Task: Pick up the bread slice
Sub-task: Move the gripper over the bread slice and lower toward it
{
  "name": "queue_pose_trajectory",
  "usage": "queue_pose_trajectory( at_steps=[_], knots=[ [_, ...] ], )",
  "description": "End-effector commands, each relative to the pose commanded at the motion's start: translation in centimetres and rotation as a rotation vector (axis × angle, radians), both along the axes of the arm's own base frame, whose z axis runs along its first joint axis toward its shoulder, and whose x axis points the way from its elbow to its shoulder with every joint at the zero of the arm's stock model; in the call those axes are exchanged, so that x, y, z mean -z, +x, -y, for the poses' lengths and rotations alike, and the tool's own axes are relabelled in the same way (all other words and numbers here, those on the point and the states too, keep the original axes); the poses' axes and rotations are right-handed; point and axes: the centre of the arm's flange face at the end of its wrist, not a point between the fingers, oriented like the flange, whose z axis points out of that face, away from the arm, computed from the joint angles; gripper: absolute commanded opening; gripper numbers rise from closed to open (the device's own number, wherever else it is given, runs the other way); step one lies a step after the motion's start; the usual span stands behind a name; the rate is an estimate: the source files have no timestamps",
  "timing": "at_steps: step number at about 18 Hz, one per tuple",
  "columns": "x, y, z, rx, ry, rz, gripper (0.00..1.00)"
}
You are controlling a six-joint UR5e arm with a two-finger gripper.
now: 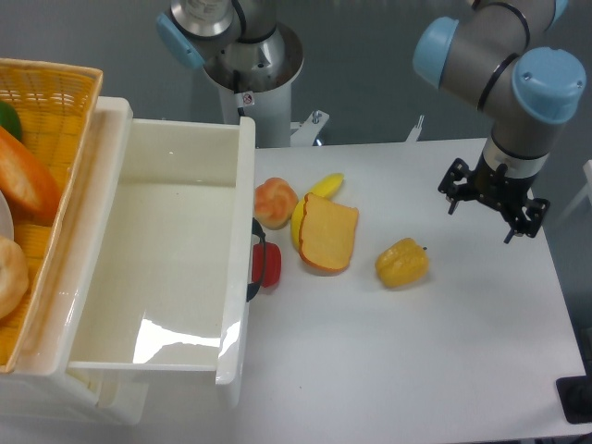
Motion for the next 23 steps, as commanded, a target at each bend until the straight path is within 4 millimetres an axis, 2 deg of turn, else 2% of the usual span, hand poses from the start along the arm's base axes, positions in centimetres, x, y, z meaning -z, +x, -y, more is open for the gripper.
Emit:
queue_pose_trajectory(
  at_steps=[3, 5, 9, 12, 16, 20, 23],
  knots=[
    [-0.1, 0.1, -0.1, -0.007, 0.003, -0.001, 1.0],
    [0.1, 0.9, 0.1, -0.017, 0.0, 0.01, 1.0],
    [0.7, 4.2, 1.4, -0.067, -0.005, 0.045, 1.0],
    [0.2, 5.9, 1.8, -0.073, -0.005, 0.045, 1.0],
    [-0.3, 9.4, 2.1, -0.059, -0.002, 0.053, 1.0],
    [-0.7, 12.2, -0.1, -0.017, -0.011, 0.057, 1.0],
    [0.1, 15.7, -1.1, -0.065, -0.011, 0.077, 1.0]
  ],
)
